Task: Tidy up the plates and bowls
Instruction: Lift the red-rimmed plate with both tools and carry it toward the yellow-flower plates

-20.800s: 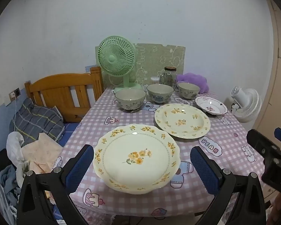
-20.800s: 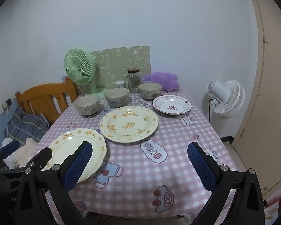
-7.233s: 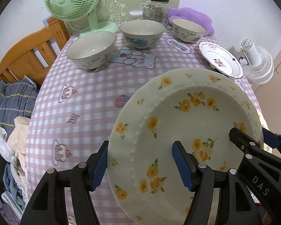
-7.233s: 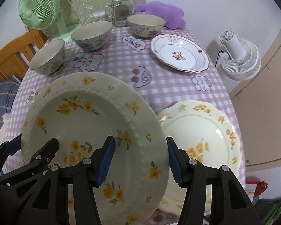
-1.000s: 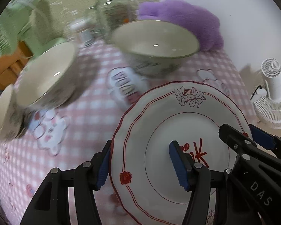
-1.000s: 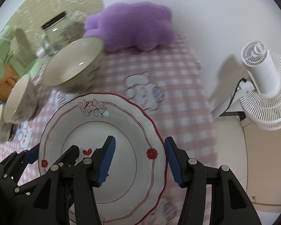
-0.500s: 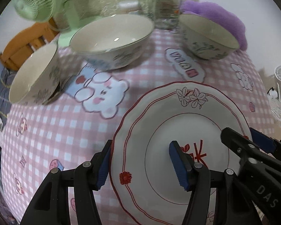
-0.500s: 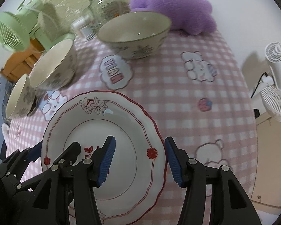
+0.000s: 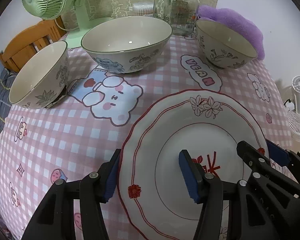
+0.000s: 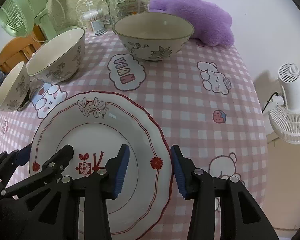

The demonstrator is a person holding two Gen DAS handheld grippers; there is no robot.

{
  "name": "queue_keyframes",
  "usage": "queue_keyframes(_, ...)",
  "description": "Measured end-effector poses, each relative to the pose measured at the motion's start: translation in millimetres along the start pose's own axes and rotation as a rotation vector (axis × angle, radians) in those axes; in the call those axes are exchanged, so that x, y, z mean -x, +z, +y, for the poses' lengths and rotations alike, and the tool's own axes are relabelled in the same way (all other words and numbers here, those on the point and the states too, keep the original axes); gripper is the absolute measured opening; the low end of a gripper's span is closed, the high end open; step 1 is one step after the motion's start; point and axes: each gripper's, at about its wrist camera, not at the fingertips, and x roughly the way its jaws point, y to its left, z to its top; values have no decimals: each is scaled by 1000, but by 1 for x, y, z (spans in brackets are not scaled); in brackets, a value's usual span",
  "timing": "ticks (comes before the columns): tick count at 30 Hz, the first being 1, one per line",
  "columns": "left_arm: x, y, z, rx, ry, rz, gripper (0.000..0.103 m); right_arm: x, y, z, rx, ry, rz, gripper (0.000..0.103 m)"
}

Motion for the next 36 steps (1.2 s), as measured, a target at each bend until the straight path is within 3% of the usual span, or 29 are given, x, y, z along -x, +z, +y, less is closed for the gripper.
queue_keyframes(15, 79, -15, 14, -126, -87, -91, 57, 83, -25, 18, -104, -100, -95, 46)
queue_keyframes(22, 114, -37, 17, -199, -139, -115, 57, 129, -59, 23, -188, -149, -128, 46)
queue_keyframes(36, 143, -92, -16, -266, -167, -103, 57, 165, -122, -4, -247, -175, -114, 46)
